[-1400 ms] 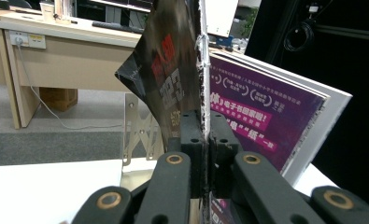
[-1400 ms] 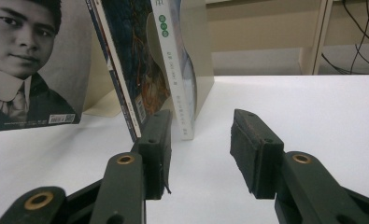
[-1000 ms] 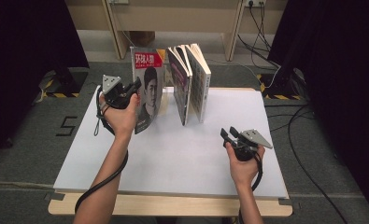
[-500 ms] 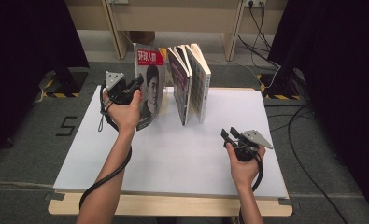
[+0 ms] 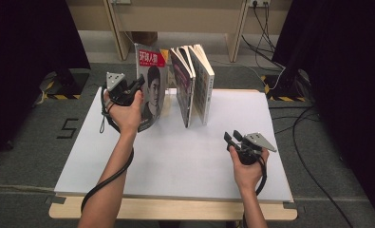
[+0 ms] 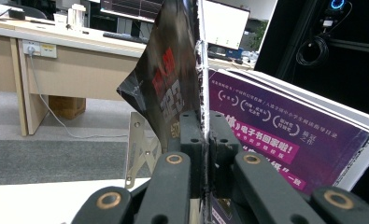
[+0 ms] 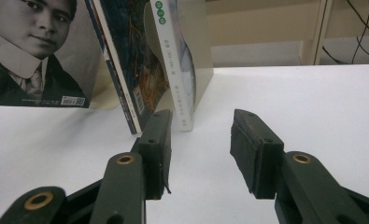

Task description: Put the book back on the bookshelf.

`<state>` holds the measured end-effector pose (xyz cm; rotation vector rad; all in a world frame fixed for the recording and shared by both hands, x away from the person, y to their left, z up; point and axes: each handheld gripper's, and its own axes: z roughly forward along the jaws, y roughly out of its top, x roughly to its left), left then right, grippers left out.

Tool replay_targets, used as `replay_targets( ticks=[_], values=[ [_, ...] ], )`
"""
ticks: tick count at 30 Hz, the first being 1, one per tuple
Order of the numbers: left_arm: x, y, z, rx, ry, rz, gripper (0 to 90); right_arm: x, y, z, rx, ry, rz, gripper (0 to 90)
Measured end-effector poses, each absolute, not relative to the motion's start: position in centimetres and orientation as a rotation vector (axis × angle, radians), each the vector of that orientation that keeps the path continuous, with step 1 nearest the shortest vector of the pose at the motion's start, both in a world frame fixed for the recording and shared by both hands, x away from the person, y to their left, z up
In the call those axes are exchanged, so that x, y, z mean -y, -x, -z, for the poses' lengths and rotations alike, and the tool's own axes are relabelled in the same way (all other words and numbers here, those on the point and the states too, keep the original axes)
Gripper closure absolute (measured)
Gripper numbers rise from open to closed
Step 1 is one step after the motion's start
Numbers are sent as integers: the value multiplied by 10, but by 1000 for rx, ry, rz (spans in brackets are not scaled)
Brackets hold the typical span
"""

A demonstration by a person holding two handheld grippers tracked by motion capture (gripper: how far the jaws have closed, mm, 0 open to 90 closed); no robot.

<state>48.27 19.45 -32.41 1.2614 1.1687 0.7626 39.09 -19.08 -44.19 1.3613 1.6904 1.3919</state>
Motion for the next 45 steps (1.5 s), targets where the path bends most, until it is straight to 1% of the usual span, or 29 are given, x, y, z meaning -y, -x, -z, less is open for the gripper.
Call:
replay_targets(
  ticks=[14,17,21,27,29,35,39,45],
  values=[
    [-188,-501,327,-1128,-1236,-813,865,189,-392,445,-1700,-1363,-1391,585],
    [-184,-504,332,-1107,-1228,-844,863,188,-392,447,-1712,-1369,-1387,585],
    [-181,-511,351,-1079,-1234,-875,862,188,-393,450,-1724,-1371,-1375,585],
    [-179,-514,362,-1075,-1252,-863,860,187,-394,452,-1728,-1372,-1374,585],
    [-179,-513,367,-1069,-1275,-879,859,187,-393,452,-1732,-1374,-1374,585],
    [-180,-510,374,-1075,-1318,-873,850,187,-393,453,-1732,-1375,-1373,585],
    [-181,-510,384,-1080,-1358,-851,838,186,-393,454,-1743,-1378,-1369,585],
    [-185,-510,383,-1104,-1386,-838,823,184,-393,455,-1744,-1386,-1374,582]
  ],
)
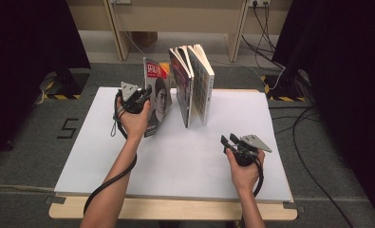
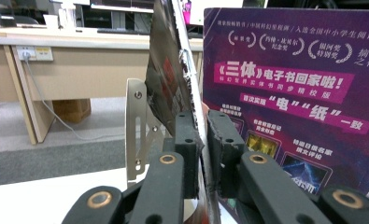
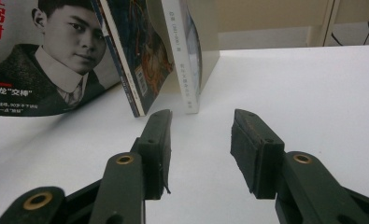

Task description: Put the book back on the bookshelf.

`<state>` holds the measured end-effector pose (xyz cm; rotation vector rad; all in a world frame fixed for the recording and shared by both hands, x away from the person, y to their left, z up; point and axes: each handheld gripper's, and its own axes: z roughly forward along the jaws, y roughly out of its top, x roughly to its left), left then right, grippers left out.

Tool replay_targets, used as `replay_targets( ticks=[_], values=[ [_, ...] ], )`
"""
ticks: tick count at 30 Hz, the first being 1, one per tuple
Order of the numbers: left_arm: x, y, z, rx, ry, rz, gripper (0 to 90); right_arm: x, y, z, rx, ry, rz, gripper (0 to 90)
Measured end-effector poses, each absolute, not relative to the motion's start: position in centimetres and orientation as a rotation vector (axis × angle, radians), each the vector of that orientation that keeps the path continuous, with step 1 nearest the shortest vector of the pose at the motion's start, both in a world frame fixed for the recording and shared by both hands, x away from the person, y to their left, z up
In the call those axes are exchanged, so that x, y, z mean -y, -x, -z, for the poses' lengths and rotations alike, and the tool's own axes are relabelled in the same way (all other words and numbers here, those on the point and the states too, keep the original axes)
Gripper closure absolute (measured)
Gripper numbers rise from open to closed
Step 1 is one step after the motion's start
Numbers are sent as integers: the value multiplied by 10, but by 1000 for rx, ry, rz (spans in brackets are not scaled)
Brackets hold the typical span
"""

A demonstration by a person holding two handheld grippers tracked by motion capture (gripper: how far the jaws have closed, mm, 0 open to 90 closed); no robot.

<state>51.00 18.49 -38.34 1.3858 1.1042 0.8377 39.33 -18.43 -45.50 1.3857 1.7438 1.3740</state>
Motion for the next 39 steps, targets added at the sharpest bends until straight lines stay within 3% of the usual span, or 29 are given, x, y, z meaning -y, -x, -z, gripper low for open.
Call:
replay_targets(
  ticks=[9,19,23,39],
  values=[
    [-186,-517,377,-1150,-1417,-789,777,183,-394,457,-1756,-1389,-1370,579],
    [-180,-534,369,-1253,-1443,-659,727,186,-394,457,-1750,-1399,-1373,576],
    [-176,-543,379,-1315,-1472,-551,706,186,-395,458,-1757,-1411,-1371,574],
    [-177,-548,373,-1315,-1478,-473,861,184,-397,463,-1792,-1429,-1365,569]
  ],
)
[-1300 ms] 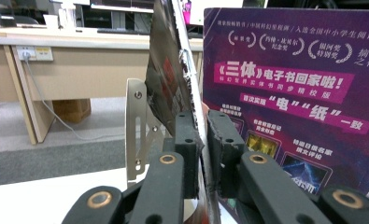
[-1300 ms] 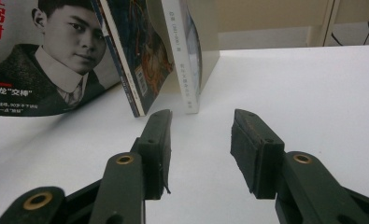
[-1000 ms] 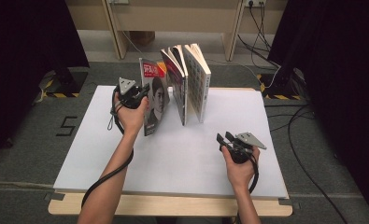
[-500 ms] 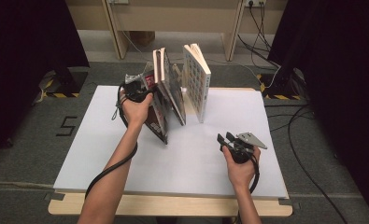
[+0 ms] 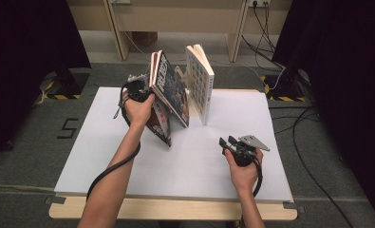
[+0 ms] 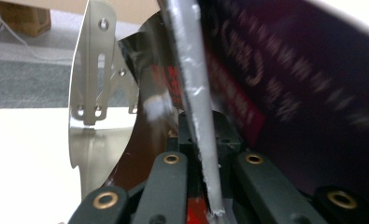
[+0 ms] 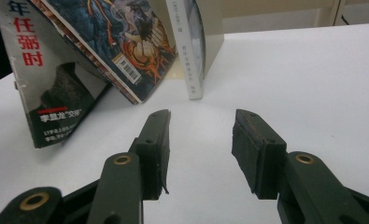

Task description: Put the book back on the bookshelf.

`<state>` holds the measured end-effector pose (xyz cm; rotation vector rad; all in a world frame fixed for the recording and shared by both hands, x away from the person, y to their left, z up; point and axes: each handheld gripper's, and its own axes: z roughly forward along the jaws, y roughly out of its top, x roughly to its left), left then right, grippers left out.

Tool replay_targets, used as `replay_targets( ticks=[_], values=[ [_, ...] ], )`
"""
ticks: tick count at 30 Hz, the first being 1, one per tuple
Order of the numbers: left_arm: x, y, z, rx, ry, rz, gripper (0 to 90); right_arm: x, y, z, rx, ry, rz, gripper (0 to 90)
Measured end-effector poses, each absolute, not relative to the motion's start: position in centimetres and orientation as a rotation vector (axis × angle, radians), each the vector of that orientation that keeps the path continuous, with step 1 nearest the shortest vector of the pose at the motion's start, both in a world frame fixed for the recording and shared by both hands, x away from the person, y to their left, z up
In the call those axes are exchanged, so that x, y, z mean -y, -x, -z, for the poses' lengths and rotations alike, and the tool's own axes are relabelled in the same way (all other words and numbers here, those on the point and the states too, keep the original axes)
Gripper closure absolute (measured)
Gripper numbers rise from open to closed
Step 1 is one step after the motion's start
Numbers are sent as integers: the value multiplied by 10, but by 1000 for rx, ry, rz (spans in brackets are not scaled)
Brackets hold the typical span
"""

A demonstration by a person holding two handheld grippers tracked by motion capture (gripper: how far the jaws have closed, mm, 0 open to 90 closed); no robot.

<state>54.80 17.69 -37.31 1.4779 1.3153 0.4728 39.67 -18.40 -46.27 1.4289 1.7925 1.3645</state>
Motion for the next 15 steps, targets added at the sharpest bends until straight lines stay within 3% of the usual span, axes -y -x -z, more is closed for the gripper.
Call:
replay_targets(
  ticks=[15],
  values=[
    [-203,-533,330,-1112,-1337,-618,863,180,-398,469,-1821,-1454,-1359,569]
  ],
)
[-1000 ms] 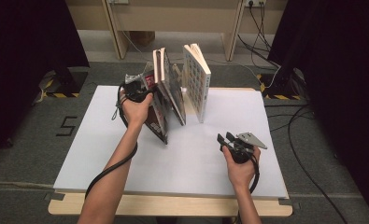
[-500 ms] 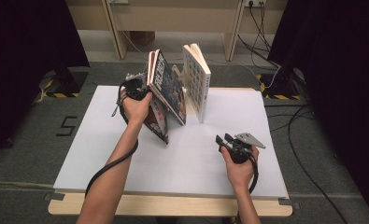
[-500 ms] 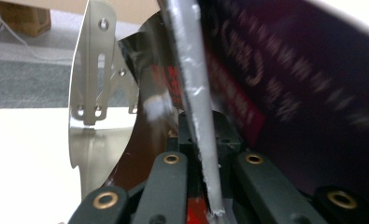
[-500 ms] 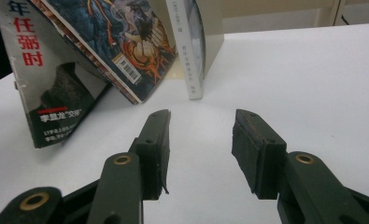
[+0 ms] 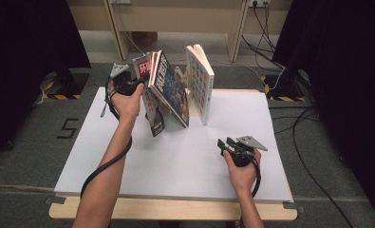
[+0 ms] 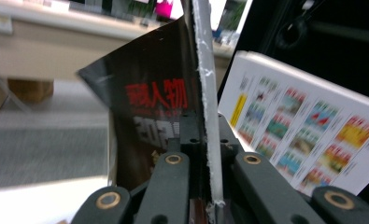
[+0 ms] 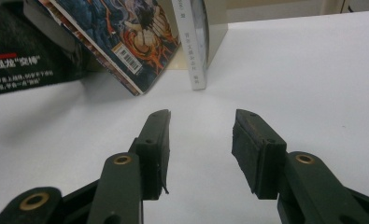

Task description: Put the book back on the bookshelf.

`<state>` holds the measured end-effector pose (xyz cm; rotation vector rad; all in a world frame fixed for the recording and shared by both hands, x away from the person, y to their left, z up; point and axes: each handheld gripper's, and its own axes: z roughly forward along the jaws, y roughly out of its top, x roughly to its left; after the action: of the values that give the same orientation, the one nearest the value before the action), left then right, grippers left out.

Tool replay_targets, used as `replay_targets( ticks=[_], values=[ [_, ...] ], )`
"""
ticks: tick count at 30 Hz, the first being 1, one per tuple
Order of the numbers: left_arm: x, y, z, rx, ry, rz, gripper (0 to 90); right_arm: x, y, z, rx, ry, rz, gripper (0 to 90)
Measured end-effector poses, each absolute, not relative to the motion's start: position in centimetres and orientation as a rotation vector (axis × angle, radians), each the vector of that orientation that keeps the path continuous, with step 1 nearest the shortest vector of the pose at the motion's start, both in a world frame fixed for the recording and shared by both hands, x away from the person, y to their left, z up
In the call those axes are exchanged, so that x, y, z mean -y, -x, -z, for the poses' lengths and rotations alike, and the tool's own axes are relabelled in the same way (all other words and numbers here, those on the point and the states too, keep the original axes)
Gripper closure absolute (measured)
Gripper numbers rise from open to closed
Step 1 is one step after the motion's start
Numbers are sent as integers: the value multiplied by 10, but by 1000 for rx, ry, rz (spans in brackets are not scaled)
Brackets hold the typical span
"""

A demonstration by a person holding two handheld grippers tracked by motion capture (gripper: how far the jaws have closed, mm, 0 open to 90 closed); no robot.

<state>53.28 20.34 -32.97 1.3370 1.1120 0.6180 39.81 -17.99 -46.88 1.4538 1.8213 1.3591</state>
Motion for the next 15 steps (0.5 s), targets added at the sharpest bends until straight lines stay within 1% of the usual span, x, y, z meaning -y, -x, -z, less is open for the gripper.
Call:
replay_targets(
  ticks=[6,9,11,15],
  values=[
    [-202,-535,320,-1000,-1314,-688,863,181,-399,470,-1822,-1446,-1355,569],
    [-203,-538,321,-984,-1305,-725,862,181,-399,471,-1822,-1443,-1354,570],
    [-205,-541,329,-984,-1308,-790,862,183,-399,472,-1827,-1442,-1349,569],
    [-207,-541,342,-997,-1314,-817,861,183,-399,473,-1825,-1451,-1349,570]
  ],
)
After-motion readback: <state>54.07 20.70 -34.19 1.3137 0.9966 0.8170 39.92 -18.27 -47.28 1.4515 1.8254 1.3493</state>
